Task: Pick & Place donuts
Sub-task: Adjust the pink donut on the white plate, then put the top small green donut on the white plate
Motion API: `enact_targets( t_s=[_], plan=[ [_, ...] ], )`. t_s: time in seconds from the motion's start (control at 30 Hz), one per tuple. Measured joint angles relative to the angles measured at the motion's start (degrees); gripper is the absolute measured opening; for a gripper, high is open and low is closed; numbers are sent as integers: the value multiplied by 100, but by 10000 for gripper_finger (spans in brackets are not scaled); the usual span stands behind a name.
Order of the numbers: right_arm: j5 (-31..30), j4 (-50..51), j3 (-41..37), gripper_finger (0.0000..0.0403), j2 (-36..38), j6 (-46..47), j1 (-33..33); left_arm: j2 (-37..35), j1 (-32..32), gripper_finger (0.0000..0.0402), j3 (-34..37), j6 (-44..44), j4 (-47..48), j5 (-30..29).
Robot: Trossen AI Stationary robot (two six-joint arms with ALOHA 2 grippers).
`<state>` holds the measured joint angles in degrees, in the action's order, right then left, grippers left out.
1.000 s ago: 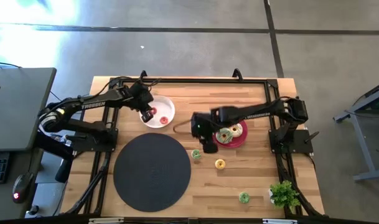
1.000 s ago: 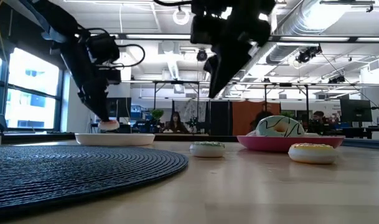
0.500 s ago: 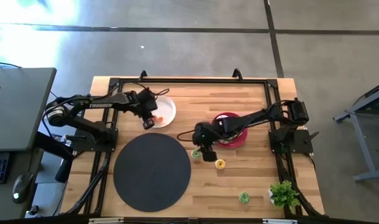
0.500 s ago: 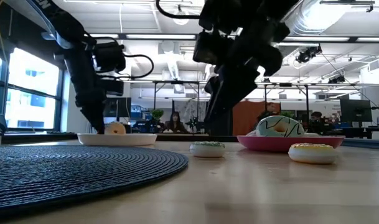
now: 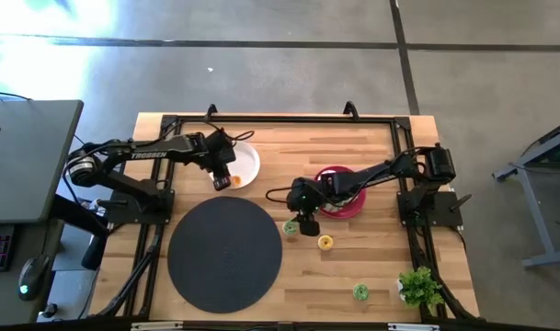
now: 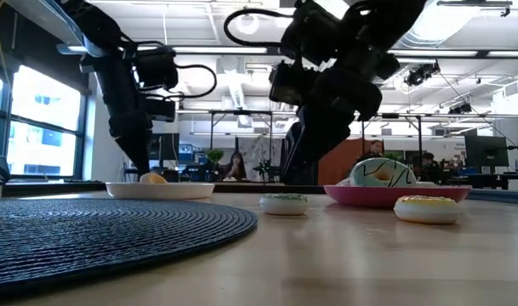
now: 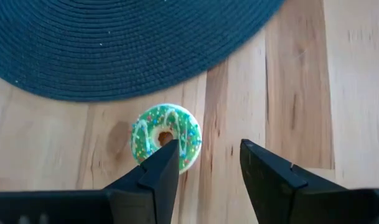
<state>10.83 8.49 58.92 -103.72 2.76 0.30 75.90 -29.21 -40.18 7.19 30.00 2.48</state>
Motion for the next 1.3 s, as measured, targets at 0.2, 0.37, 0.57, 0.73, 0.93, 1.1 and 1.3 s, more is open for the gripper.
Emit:
enact_targets(
  t_s=[0.2, 0.37, 0.57, 0.73, 0.93, 1.1, 1.3],
  plan=[
    [2, -77, -29, 159, 0, -6, -5, -1, 0, 147, -14, 37, 293, 2],
    [2, -109, -29, 159, 0, -109, -5, -1, 0, 147, -14, 5, 420, 10],
    [-81, -109, -29, 159, 0, -155, -5, -1, 0, 147, -14, 18, -328, 509],
    [-83, -109, -29, 159, 0, -144, 3, -1, 2, 147, -16, 56, -614, 767],
    [-85, -107, -29, 158, 0, -269, -5, 0, 33, 147, -16, -11, -831, 857],
    [-28, -106, -30, 158, 0, -270, -9, -100, 114, 147, -16, 6, -434, 242],
    [94, -107, -30, 158, -4, -269, 11, -112, 146, 147, -20, -63, 384, 120]
  ],
)
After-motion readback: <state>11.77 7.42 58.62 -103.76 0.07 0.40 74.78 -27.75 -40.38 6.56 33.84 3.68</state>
